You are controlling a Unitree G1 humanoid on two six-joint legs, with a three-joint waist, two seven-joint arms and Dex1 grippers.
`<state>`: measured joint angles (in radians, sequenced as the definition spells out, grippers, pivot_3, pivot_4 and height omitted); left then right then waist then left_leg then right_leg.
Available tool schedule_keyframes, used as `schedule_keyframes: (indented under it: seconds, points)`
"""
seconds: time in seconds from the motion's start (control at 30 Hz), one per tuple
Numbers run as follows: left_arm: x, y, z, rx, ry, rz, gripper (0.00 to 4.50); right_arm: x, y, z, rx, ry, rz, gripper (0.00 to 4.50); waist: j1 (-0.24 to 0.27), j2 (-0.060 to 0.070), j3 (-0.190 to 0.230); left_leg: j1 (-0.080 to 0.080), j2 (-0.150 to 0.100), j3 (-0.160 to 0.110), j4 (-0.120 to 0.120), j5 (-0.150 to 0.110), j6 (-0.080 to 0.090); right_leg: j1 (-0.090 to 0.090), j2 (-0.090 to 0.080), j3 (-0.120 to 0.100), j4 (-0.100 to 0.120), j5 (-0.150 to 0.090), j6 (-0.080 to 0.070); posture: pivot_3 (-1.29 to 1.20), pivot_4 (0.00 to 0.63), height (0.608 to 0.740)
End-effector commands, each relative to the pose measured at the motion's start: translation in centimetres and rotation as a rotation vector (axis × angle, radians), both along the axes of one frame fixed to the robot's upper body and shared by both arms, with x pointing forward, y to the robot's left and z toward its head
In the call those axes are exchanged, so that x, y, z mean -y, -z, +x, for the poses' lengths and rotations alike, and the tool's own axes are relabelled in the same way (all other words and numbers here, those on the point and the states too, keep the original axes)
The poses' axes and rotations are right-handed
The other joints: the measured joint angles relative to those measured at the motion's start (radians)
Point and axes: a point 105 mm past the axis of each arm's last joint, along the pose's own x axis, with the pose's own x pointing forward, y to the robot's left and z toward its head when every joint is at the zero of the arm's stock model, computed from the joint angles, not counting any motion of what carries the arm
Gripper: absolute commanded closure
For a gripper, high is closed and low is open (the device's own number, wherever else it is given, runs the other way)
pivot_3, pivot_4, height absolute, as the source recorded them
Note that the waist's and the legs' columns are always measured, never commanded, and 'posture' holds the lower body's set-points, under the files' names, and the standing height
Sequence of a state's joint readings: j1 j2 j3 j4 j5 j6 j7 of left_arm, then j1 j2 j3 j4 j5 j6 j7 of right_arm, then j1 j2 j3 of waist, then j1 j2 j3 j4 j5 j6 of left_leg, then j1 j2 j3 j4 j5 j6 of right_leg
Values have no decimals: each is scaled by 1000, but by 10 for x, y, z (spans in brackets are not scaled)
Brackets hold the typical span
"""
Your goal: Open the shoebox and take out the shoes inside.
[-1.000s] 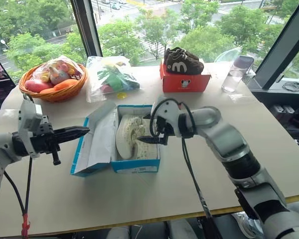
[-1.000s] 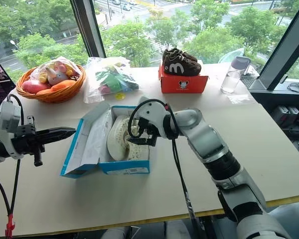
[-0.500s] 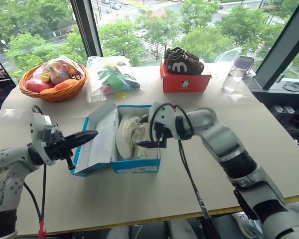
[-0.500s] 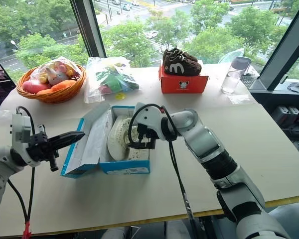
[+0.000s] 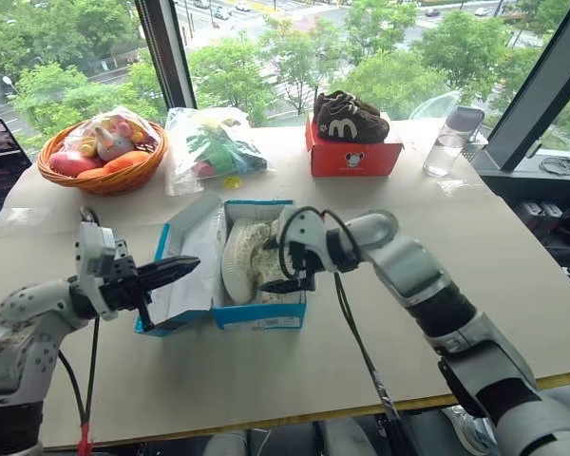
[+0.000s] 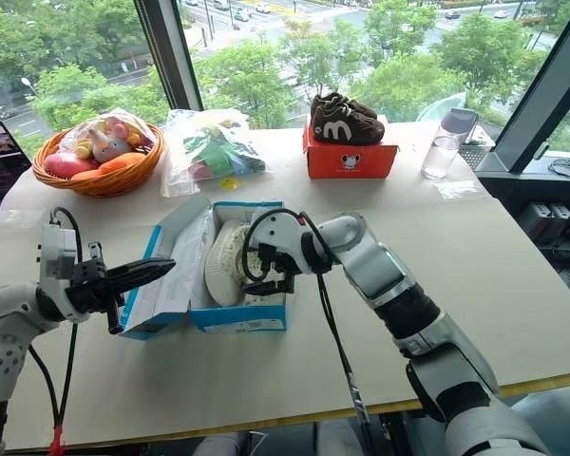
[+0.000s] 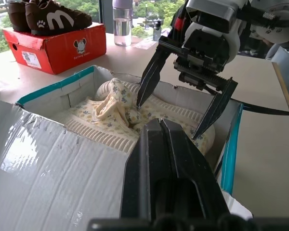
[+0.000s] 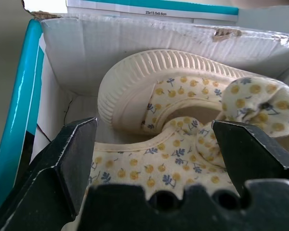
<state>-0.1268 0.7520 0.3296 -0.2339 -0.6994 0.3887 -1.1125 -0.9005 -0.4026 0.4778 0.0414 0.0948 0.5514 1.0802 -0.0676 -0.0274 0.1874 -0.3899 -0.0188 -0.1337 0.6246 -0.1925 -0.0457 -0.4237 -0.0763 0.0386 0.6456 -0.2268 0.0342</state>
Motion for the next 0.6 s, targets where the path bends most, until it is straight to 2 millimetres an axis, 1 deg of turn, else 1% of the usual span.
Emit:
schedule_keyframes:
  seconds: [0.03,0.27,0.33,0.5,0.6]
  points:
    - [5,-3,-1,45,20,11,4500,-2,-9,5,56,13,-28,9,1,0,0,0,0,0,0,0,0,0,0,0,0,0,0,0,150,740]
    - [11,2,1,43,34,-3,4500,2,-8,17,67,66,-61,9,0,0,0,0,0,0,0,0,0,0,0,0,0,0,0,0,150,740]
    - [14,5,1,36,43,-3,4500,3,-10,22,63,91,-61,9,0,0,0,0,0,0,0,0,0,0,0,0,0,0,0,0,150,740]
    - [18,9,1,25,53,-2,4500,8,-28,31,102,119,-58,9,1,0,0,0,0,0,0,0,0,0,0,0,0,0,0,0,150,740]
    - [18,10,2,21,49,4,4500,10,-27,32,150,114,-118,9,0,0,0,0,0,0,0,0,0,0,0,0,0,0,0,0,150,740]
